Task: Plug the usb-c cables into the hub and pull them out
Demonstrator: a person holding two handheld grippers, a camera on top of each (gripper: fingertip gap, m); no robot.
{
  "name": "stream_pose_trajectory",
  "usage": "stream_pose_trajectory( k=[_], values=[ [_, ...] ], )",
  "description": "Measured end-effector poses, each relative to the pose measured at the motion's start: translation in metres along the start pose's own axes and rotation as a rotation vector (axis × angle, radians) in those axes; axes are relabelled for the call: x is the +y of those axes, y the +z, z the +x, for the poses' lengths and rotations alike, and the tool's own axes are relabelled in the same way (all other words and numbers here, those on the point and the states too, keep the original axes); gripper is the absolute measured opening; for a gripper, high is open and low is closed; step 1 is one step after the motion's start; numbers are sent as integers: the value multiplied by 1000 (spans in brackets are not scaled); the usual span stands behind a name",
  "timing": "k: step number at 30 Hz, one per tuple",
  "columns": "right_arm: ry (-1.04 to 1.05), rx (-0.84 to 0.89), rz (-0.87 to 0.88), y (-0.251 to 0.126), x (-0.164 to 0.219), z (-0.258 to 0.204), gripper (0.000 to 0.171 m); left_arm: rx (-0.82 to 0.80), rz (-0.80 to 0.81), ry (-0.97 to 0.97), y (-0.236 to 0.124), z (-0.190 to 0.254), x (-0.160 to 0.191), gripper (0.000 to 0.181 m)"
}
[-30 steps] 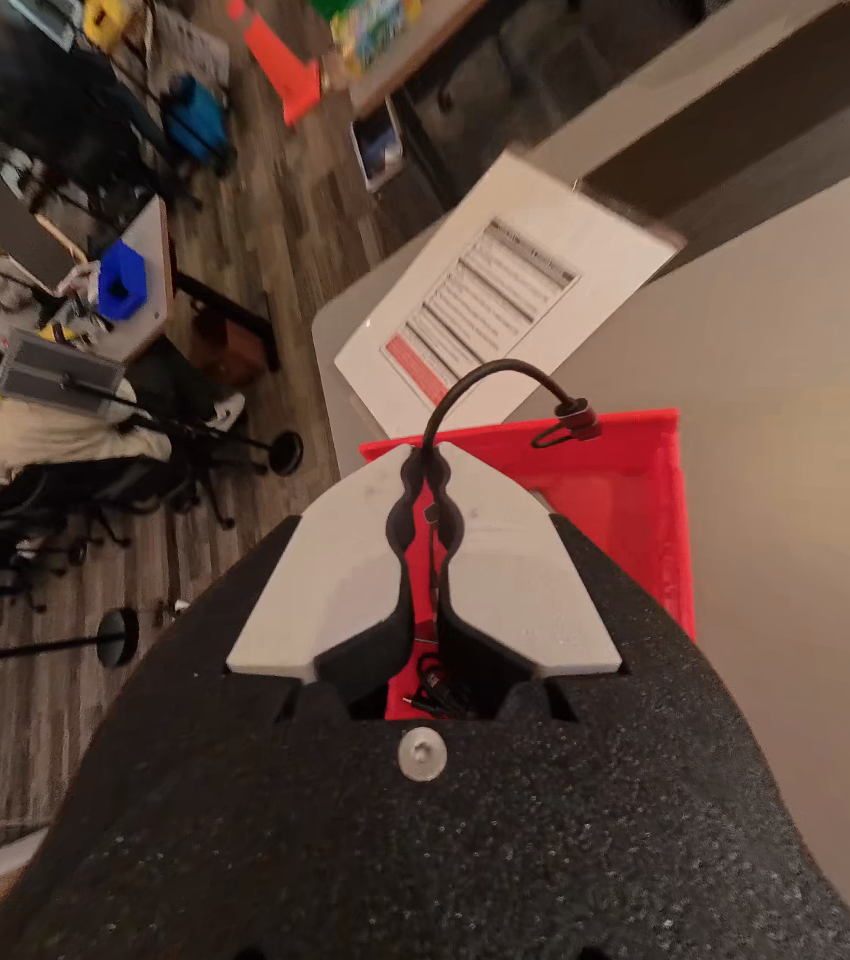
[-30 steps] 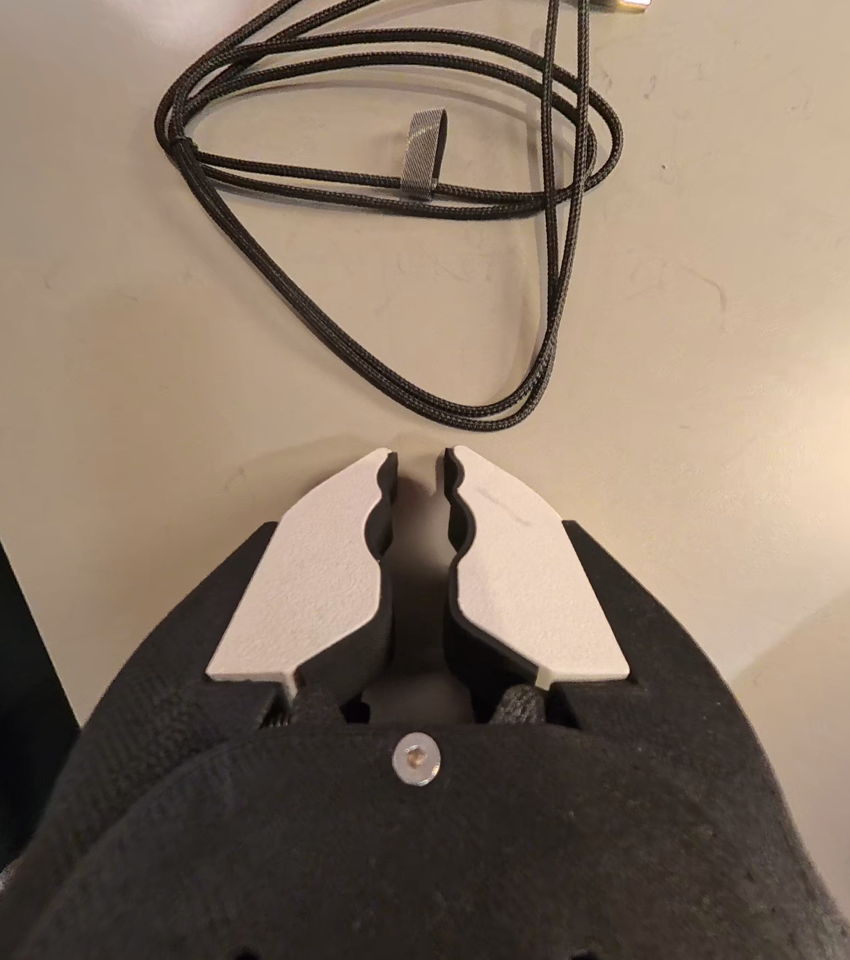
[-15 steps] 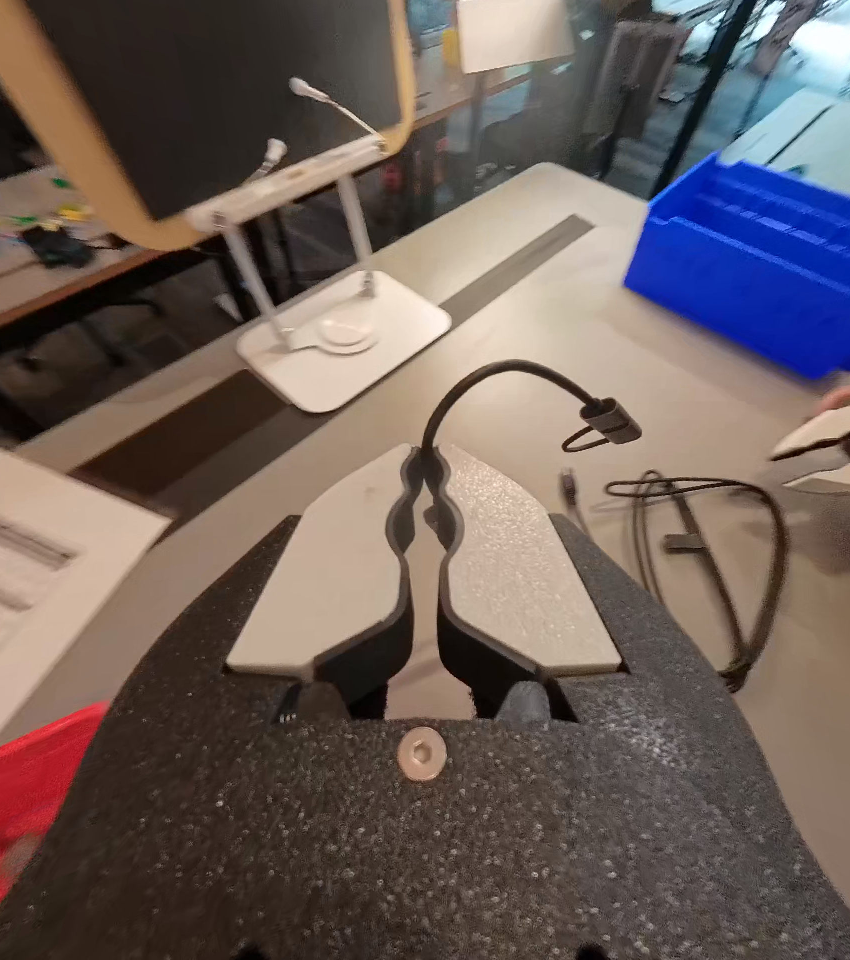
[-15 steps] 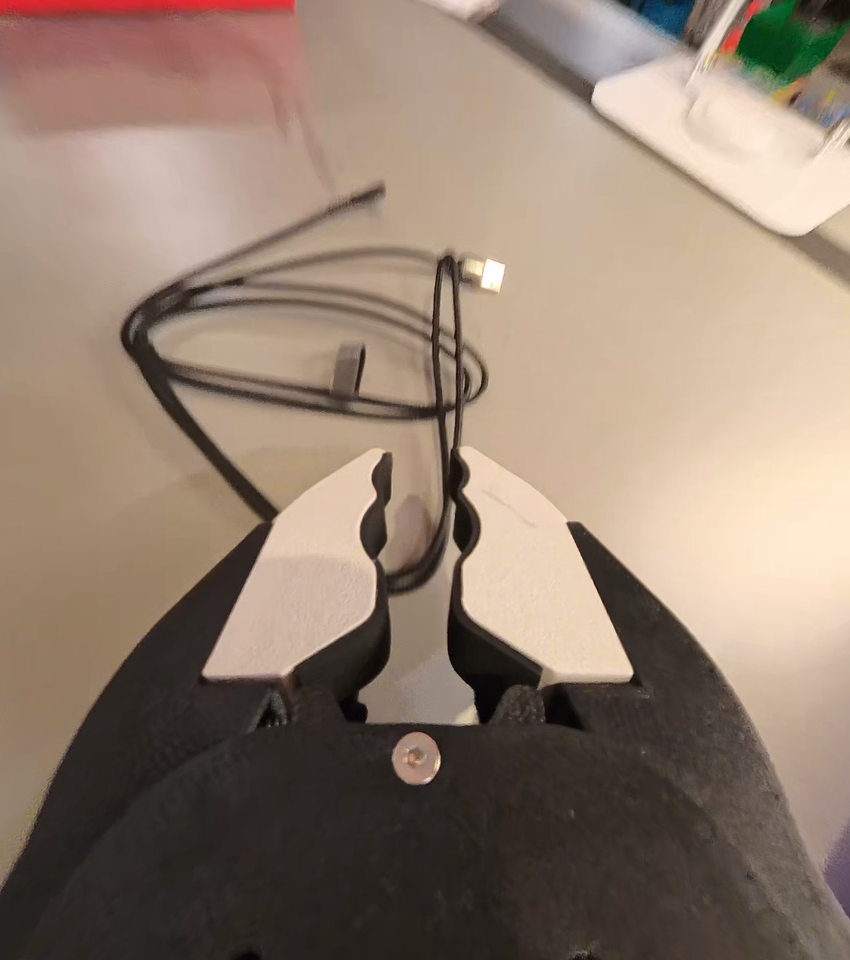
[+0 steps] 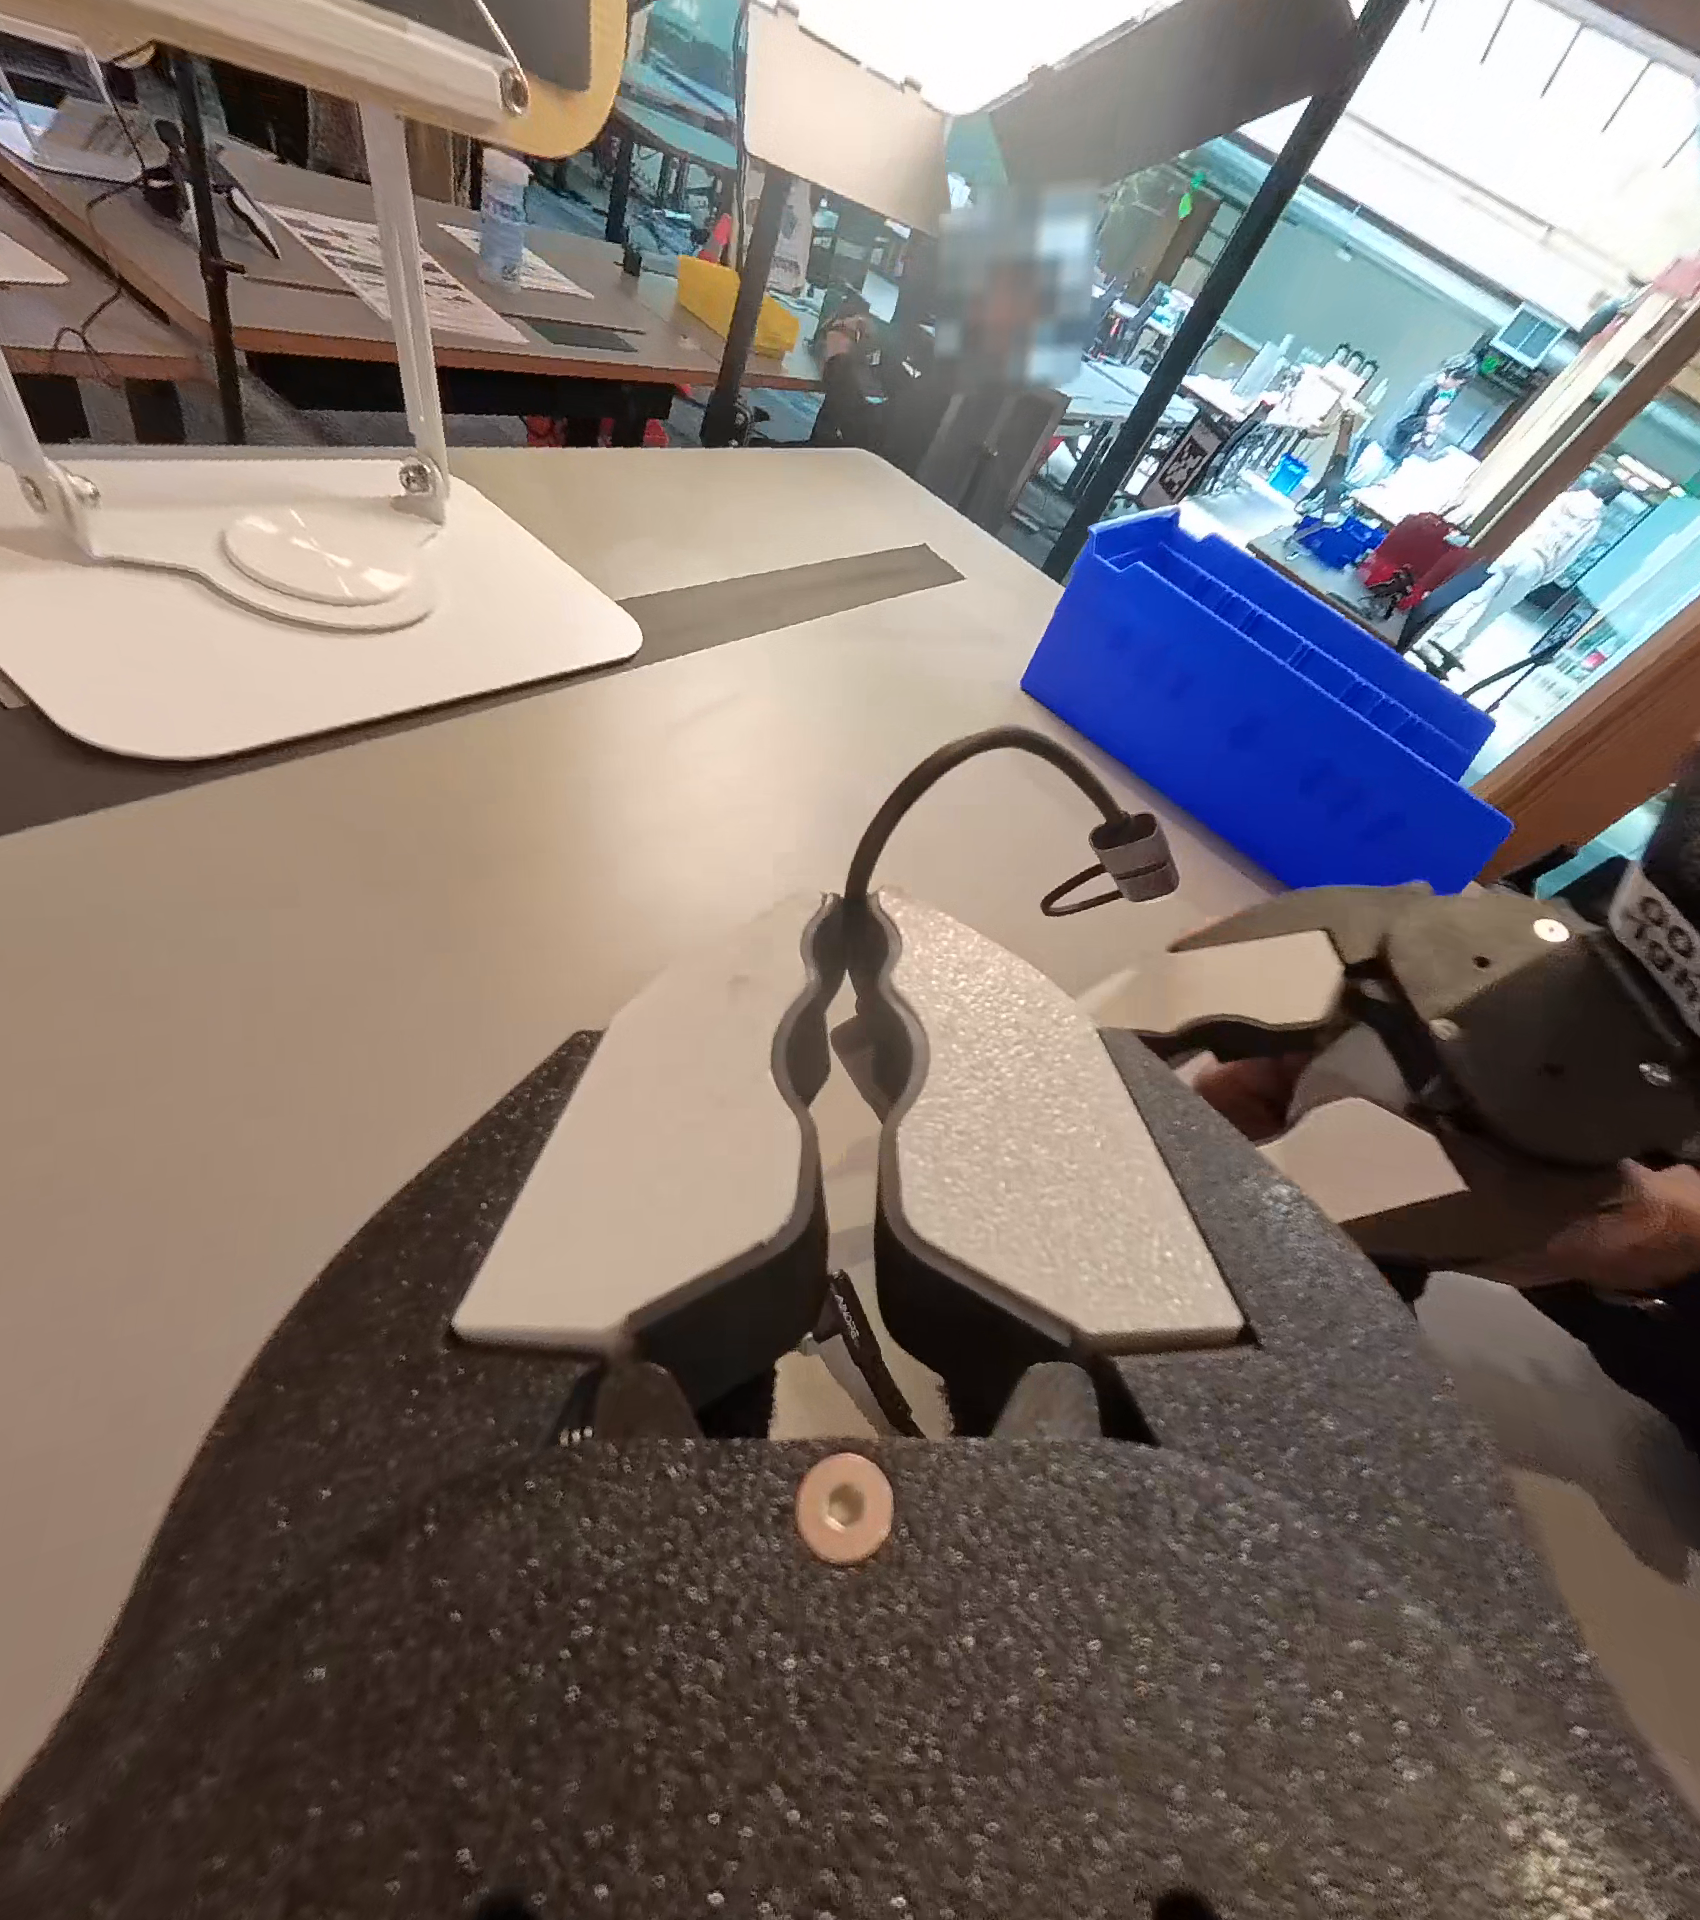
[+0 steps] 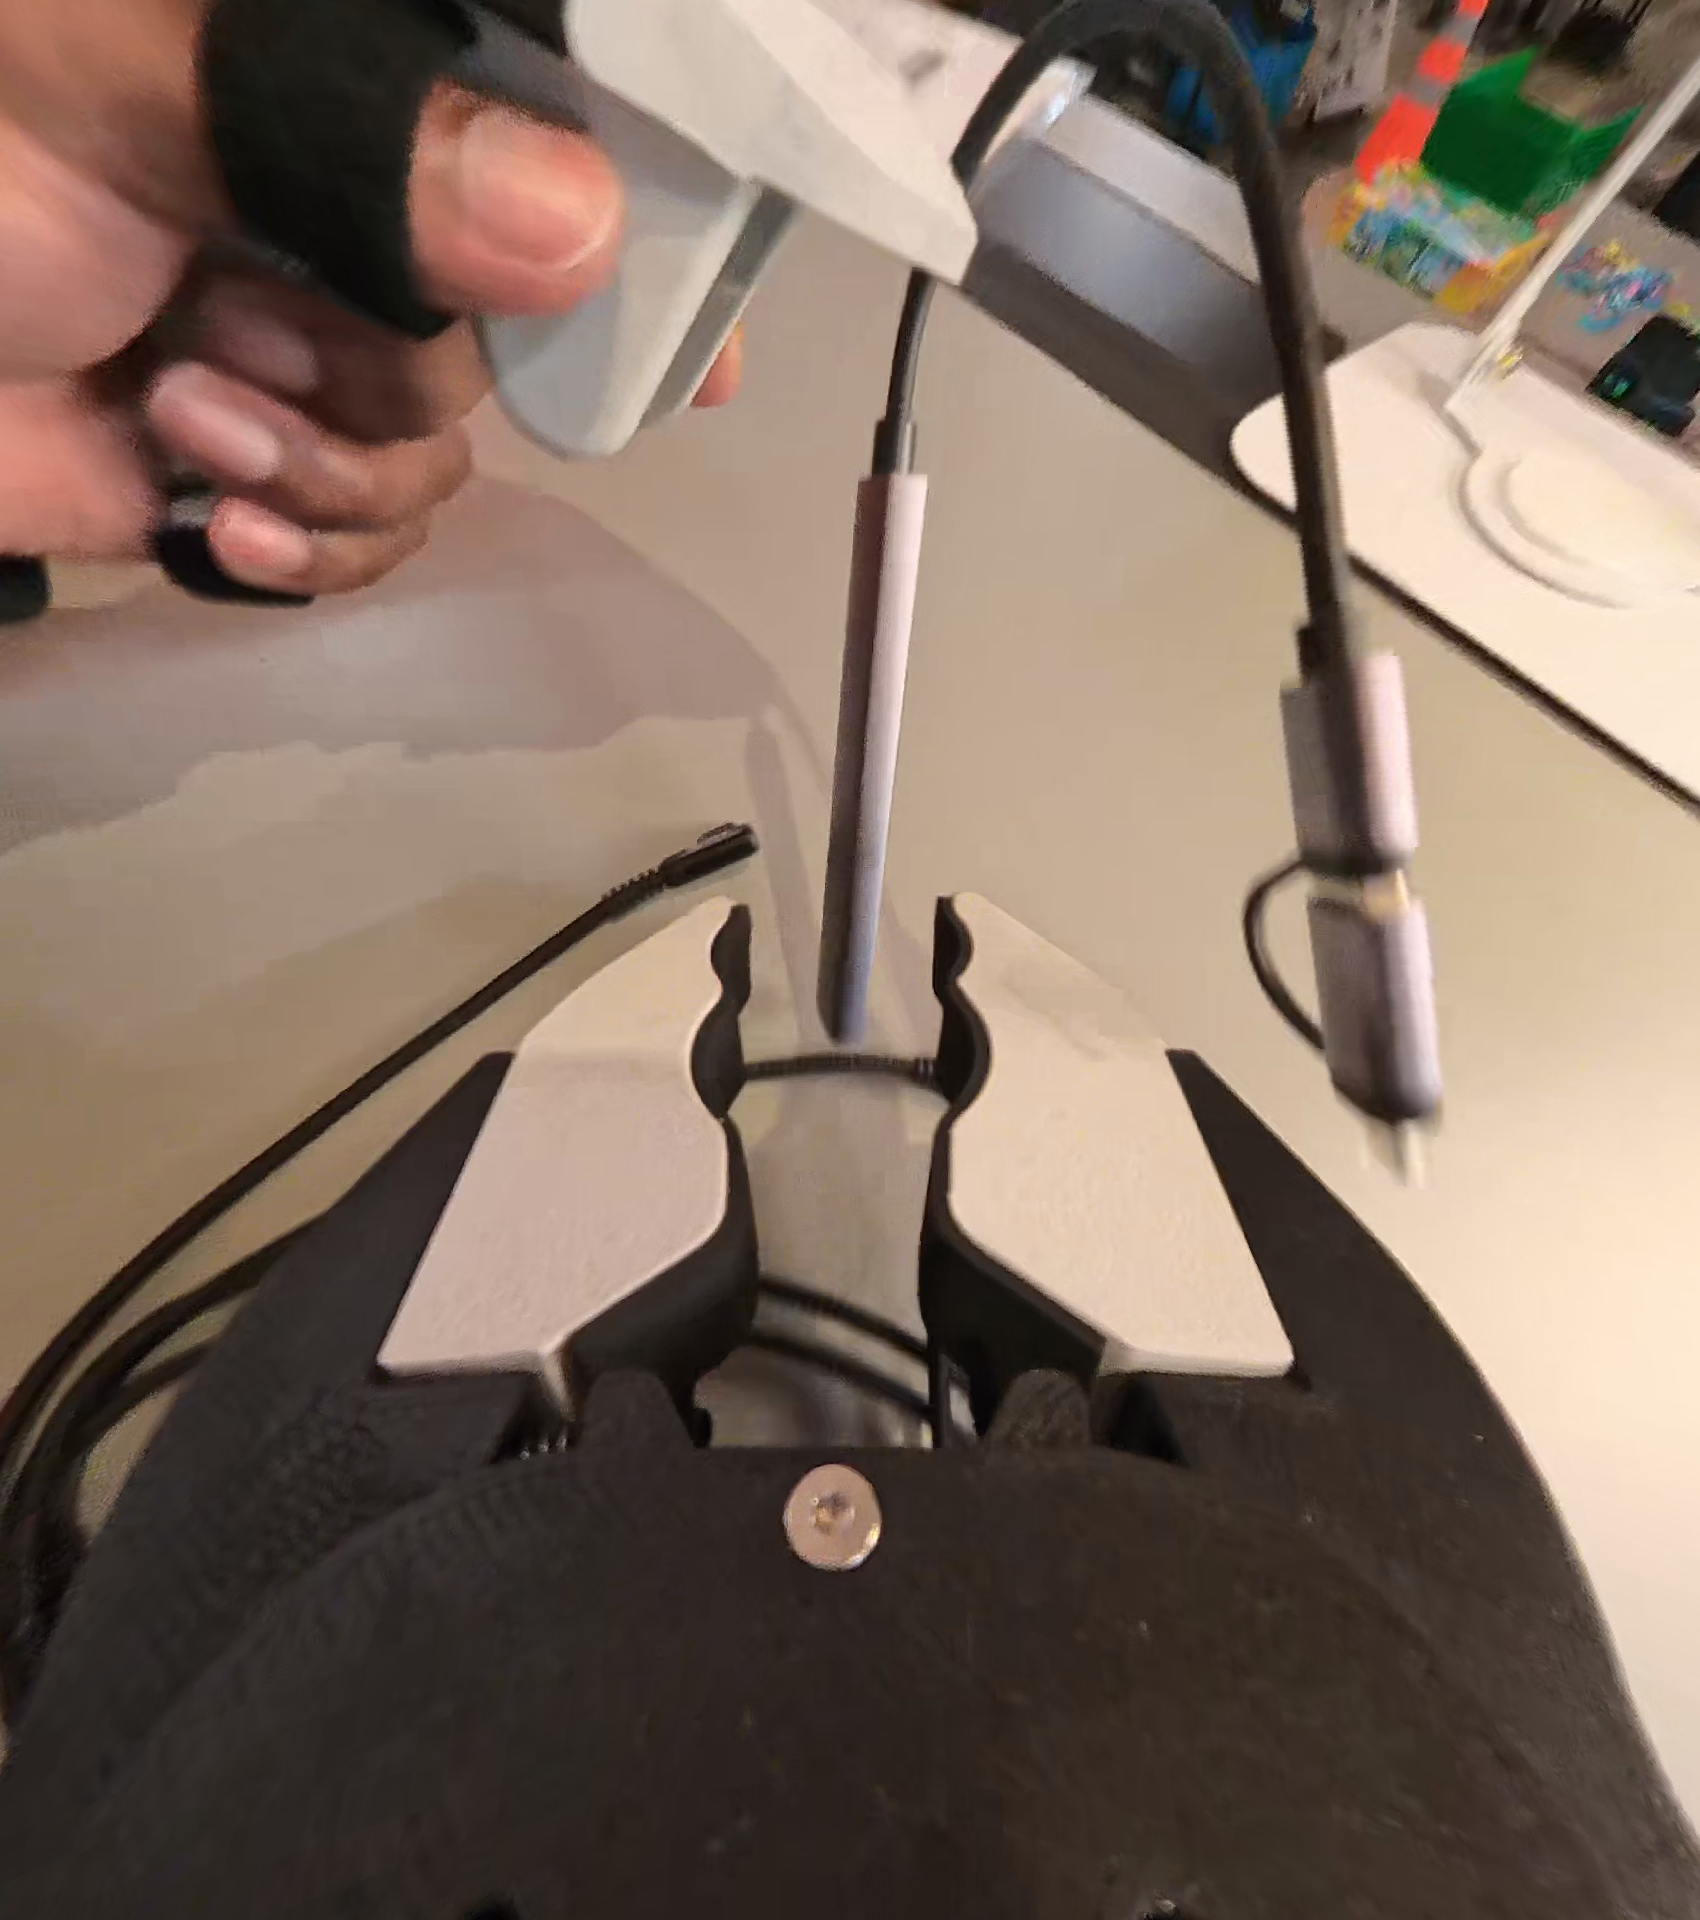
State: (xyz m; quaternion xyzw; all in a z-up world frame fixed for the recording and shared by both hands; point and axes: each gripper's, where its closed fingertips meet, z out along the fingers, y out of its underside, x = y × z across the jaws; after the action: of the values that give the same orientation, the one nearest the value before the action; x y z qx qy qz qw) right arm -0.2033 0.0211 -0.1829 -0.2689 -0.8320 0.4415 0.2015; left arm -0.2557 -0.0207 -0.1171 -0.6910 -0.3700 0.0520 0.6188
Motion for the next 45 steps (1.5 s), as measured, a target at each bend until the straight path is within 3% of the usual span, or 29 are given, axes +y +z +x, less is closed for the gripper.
stream_pose_trajectory(
  k=[1, 4, 6, 9, 12, 16, 22, 27, 31, 45],
  values=[
    [14, -13, -35, 11, 1, 1, 36, 8, 8, -9, 2, -2, 5, 3],
    [0, -29, -122, 37, 4, 6, 35, 50, 32, -45, 3, -3, 12, 3],
    [-31, -63, -126, 48, 1, 5, 11, 60, 52, -22, 2, -3, 12, 3],
    [9, -118, -120, 54, -4, 9, 9, 94, 121, 47, 0, -3, 6, 4],
    [87, -217, -65, 53, -13, 13, 9, 125, 226, 42, 0, -6, 1, 28],
    [193, -366, 62, 33, -32, 12, 9, 223, 139, -57, 15, -4, 16, 47],
    [107, -453, 90, 17, -27, -1, 9, 459, -57, -65, 31, 29, 38, 45],
    [28, -543, 99, 7, -19, -12, 9, 627, -138, -50, 25, 56, 50, 29],
    [43, -567, 104, 4, -17, -12, 8, 641, -140, -34, 22, 61, 53, 39],
    [141, -605, 194, -4, -26, -4, 9, 620, -226, -21, 17, 56, 64, 45]
  ],
)
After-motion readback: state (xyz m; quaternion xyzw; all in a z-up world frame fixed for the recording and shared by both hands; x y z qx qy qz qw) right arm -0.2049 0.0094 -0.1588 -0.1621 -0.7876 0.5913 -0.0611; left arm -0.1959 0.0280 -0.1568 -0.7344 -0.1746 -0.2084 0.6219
